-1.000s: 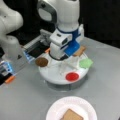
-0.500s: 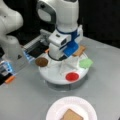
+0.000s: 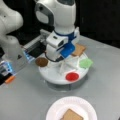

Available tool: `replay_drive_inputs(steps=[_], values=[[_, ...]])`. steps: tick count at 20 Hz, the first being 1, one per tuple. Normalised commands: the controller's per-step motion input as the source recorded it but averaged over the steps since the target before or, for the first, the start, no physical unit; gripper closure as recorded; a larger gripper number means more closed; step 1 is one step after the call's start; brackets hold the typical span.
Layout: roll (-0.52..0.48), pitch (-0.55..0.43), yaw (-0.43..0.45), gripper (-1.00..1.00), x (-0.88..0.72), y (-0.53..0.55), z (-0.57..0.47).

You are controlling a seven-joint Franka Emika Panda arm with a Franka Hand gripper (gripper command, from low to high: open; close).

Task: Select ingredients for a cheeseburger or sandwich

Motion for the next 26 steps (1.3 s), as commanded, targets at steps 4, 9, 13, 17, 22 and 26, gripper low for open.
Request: replay_drive_inputs(steps=[4, 9, 13, 17, 22, 26], values=[[0.035, -0.329, 0.117, -1.0, -0.35, 0.02, -0.22], [0.061, -0.345, 0.068, -1.0, -0.26, 0.08, -0.26], [0.08, -0.295, 0.039, -1.0, -0.22, 0.1, -0.22], [0.08, -0.235, 0.011, -1.0, -0.21, 0.09, -0.14], [0.084, -0.211, -0.022, -1.0, -0.22, 0.06, -0.11], [0.097, -0.216, -0.04, -1.0, -0.22, 0.04, -0.14]])
